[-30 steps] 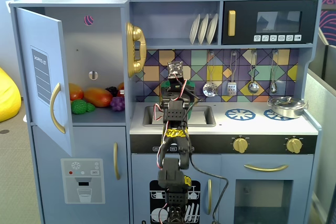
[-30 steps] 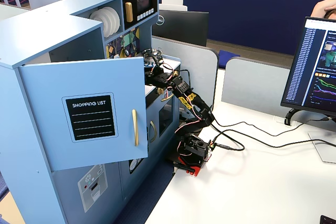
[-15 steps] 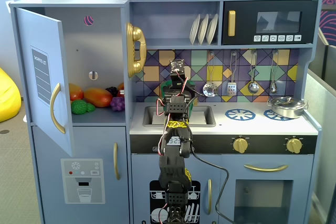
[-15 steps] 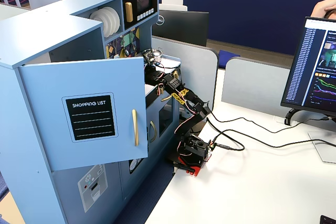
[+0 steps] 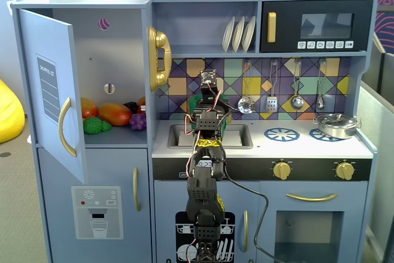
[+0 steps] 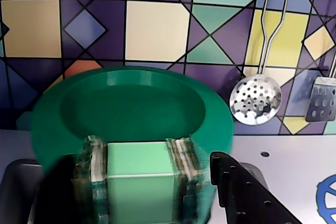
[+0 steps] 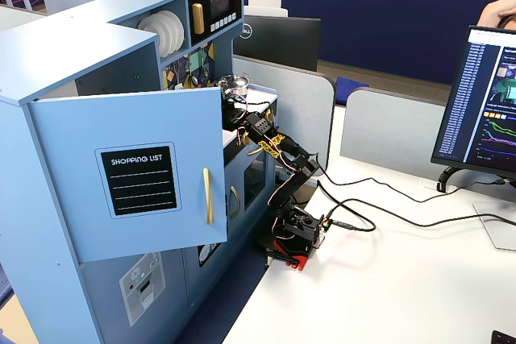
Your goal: Take off the lid from the green recipient and place it on the counter
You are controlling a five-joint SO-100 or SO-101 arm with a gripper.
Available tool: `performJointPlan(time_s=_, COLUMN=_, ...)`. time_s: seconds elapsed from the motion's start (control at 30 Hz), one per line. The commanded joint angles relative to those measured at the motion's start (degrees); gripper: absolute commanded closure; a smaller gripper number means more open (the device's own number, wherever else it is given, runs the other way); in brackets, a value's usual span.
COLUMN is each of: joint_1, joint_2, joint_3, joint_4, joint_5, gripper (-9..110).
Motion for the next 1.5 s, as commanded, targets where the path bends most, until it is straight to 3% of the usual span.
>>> performJointPlan(time_s=0.0, joint_1=-1.1, joint_2=-0.2, joint_3=-4.1, joint_4=-1.1, joint_5=0.8, gripper=97)
performJointPlan(time_s=0.07, joint_1=-1.7, joint_2=-0.2, joint_3=-4.1, joint_4=-1.3, joint_5=2.2, gripper=101)
performJointPlan(time_s=0.5, joint_1=-0.5, joint_2=-1.6, joint_3=-10.8, joint_4=-7.0, joint_5=3.0, gripper=101)
performJointPlan(time_s=0.83, joint_1=19.8, joint_2=-0.8, joint_3=-10.2, joint_4=-7.1, joint_5=5.5, gripper=101)
performJointPlan(time_s=1.03, joint_1=27.0, joint_2=-1.1, joint_3=1.8, joint_4=-18.3, joint_5=4.7, gripper=101)
performJointPlan(time_s=1.47, joint_1=27.9, joint_2=-12.2, joint_3=14.4, joint_4=-34.5, joint_5=1.2, gripper=101)
